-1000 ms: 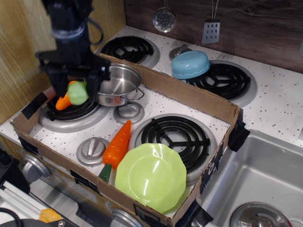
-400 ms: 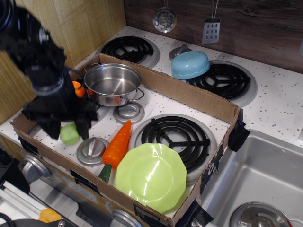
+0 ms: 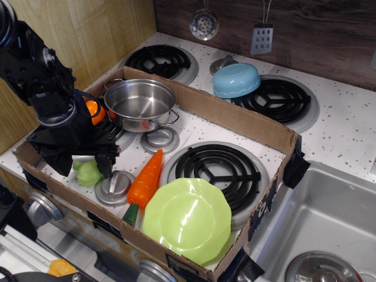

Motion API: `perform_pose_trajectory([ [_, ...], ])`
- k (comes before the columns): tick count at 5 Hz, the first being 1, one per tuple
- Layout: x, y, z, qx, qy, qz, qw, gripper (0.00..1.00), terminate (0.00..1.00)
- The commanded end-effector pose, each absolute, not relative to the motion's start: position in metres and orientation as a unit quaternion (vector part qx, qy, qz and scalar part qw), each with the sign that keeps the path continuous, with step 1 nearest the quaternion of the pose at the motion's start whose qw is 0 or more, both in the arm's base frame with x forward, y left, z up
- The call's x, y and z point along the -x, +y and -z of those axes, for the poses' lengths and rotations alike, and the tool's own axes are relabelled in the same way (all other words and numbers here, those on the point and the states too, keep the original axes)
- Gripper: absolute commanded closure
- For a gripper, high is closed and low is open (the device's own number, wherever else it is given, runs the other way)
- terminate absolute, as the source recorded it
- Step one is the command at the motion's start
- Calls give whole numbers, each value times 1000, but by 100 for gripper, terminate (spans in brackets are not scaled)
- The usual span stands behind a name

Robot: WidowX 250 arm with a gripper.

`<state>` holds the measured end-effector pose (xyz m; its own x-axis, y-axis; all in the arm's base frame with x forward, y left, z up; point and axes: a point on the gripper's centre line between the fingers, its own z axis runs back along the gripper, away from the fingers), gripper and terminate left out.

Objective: Take broccoli out of pan

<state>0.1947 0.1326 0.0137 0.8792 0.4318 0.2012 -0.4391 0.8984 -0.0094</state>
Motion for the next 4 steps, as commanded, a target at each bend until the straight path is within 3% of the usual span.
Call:
perform_pose_trajectory([
  [1,-213,128,-52,-72,-117,-197,971,0,0],
  [3,-240,118,-97,-111,-115,-176,971,0,0],
  [4,-253,112,-103,-113,-122,-147,975,0,100],
])
